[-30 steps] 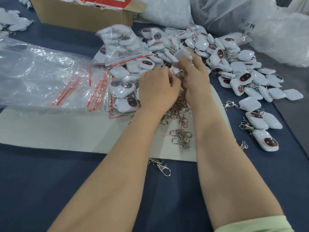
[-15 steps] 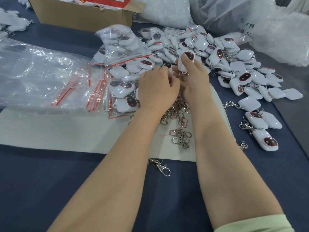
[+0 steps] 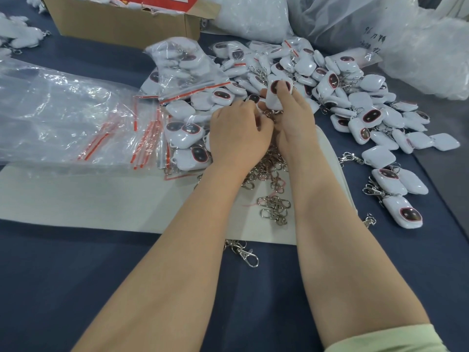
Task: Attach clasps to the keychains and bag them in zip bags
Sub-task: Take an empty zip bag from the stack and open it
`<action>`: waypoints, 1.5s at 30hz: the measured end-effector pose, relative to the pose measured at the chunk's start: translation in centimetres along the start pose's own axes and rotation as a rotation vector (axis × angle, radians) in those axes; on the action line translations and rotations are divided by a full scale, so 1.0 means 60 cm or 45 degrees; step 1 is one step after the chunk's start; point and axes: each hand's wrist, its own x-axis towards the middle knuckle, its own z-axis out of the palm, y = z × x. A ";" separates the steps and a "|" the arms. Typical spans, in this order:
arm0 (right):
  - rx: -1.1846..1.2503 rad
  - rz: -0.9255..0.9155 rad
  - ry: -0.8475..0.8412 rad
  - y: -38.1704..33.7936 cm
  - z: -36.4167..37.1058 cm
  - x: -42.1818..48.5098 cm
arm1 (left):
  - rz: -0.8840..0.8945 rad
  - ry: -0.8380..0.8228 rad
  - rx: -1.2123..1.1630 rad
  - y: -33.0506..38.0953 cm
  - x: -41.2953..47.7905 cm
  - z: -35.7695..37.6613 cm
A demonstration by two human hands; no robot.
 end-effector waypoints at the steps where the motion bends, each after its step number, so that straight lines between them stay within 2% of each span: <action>1: 0.005 0.005 0.005 -0.001 0.000 -0.001 | -0.001 -0.001 -0.002 0.000 0.000 0.000; 12: -0.048 0.019 -0.034 0.001 -0.002 0.001 | 0.010 0.014 -0.020 0.001 -0.001 -0.002; 17: -0.270 -0.133 0.056 -0.008 -0.008 -0.004 | -0.015 -0.013 -0.055 0.003 0.000 -0.006; 19: -0.357 -0.162 0.082 -0.023 -0.009 -0.002 | -0.086 -0.040 -0.113 0.004 0.004 -0.010; 22: -0.645 -0.154 0.082 -0.056 -0.003 -0.004 | -0.221 -0.046 -0.310 0.008 0.012 -0.021; 27: -0.900 -0.008 -0.127 -0.098 0.000 -0.026 | -0.335 0.029 -0.534 0.016 0.024 -0.044; 31: -1.192 0.037 -0.299 -0.105 0.005 -0.042 | -0.292 0.062 -0.568 0.025 0.030 -0.053; 36: -0.749 0.114 -0.605 -0.092 0.013 -0.047 | -0.254 0.113 -0.588 0.034 0.031 -0.059; 38: -0.708 0.121 -0.598 -0.084 0.013 -0.044 | -0.257 0.115 -0.625 0.034 0.031 -0.062; 40: -0.806 0.046 -0.486 -0.078 0.014 -0.039 | -0.254 0.122 -0.653 0.036 0.032 -0.065; 42: -0.914 -0.044 -0.482 -0.077 0.018 -0.039 | -0.234 0.150 -0.651 0.039 0.031 -0.065; 45: -0.738 0.002 -0.554 -0.080 0.018 -0.042 | -0.234 0.176 -0.665 0.037 0.030 -0.064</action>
